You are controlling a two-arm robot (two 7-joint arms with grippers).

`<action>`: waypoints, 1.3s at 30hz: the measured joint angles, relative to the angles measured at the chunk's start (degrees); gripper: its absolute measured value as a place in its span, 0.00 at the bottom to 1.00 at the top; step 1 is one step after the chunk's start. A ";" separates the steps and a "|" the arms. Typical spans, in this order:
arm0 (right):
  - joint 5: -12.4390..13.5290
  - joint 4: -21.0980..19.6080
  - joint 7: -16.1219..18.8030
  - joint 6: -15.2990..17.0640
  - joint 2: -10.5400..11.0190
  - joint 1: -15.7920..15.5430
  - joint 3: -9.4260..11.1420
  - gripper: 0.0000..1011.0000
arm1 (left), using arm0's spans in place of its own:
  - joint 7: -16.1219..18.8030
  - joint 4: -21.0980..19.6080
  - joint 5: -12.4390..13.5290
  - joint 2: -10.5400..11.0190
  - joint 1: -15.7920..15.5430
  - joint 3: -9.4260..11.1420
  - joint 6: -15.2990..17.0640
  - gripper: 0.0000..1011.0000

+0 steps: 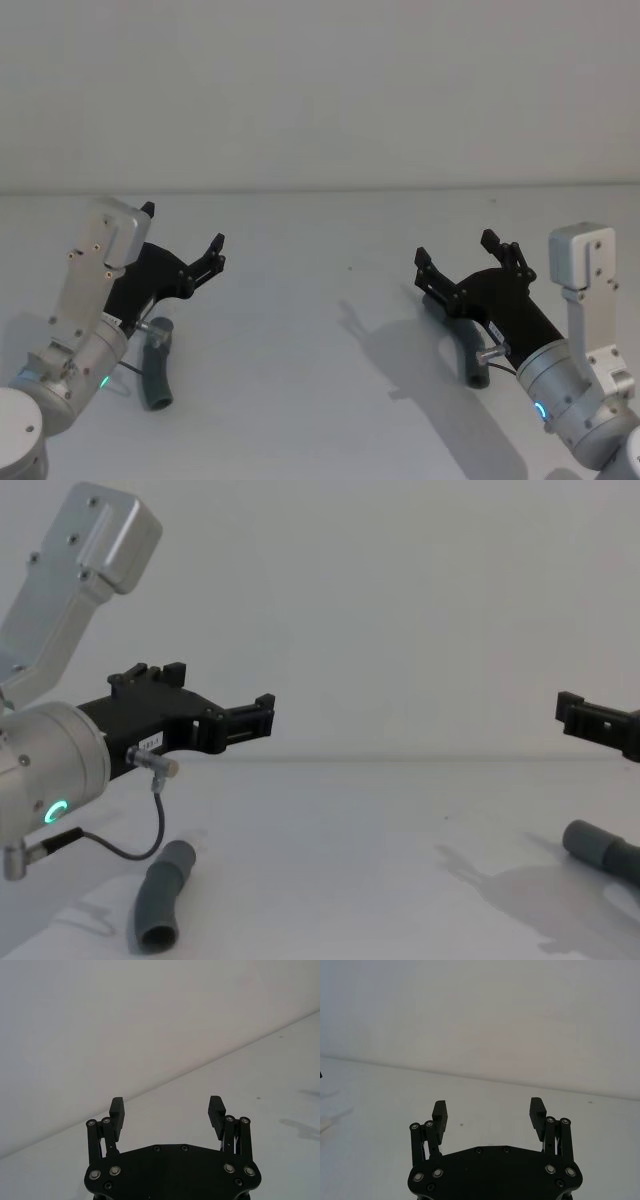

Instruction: Use both hands to pick up one end of the pipe from the table, align the ends, and insert them.

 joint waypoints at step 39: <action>0.00 0.00 0.00 0.00 0.00 0.00 0.00 0.99 | 0.00 0.00 0.00 0.00 0.00 0.00 0.00 0.99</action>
